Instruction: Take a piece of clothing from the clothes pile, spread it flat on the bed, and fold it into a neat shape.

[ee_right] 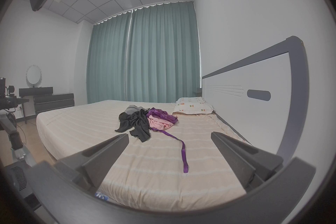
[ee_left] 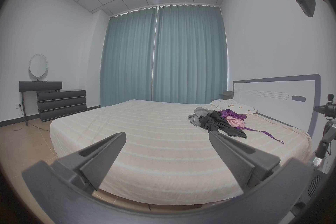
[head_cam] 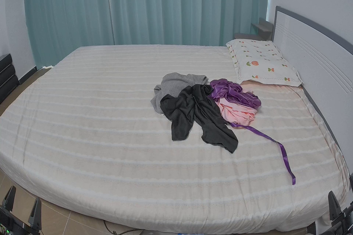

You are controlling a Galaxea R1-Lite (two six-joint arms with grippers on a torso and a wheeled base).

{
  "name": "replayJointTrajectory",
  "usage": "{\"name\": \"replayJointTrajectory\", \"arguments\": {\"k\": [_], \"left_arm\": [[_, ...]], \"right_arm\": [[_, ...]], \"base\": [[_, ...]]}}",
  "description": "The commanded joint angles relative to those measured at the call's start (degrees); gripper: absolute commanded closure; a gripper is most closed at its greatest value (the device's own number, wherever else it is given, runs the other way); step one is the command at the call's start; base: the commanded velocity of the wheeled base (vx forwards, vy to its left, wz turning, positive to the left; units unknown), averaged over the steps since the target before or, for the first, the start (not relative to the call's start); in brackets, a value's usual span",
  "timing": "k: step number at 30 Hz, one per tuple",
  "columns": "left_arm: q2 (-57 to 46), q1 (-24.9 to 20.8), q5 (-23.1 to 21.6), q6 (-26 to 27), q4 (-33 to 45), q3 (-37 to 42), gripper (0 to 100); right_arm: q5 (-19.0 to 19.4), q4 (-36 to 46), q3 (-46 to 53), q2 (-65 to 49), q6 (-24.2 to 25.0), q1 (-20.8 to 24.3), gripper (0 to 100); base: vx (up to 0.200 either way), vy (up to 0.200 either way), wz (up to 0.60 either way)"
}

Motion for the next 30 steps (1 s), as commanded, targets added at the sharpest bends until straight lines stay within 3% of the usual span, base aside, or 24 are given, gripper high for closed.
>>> {"name": "replayJointTrajectory", "arguments": {"k": [1,4,6,11,16,19,30], "left_arm": [[-0.7,0.0,0.0,0.0,0.0,1.0,0],[-0.7,0.0,0.0,0.0,0.0,1.0,0],[-0.7,0.0,0.0,0.0,0.0,1.0,0],[-0.7,0.0,0.0,0.0,0.0,1.0,0],[-0.7,0.0,0.0,0.0,0.0,1.0,0],[-0.7,0.0,0.0,0.0,0.0,1.0,0],[-0.7,0.0,0.0,0.0,0.0,1.0,0]], "right_arm": [[0.1,0.1,0.9,-1.0,-0.6,0.0,0],[1.0,-0.5,-0.3,-0.8,-1.6,0.1,0],[2.7,-0.3,-12.7,6.9,0.1,0.3,0],[5.9,-0.3,-12.7,20.1,-2.8,1.0,0],[7.7,-2.6,-13.7,35.0,-0.4,1.7,0],[10.1,-11.7,-16.0,56.5,3.8,4.5,0],[8.8,-43.1,-23.9,101.9,9.7,6.8,0]], "base": [[0.0,0.0,0.0],[0.0,0.0,0.0],[0.0,0.0,0.0],[0.0,0.0,0.0],[0.0,0.0,0.0],[0.0,0.0,0.0],[0.0,0.0,0.0]]}}
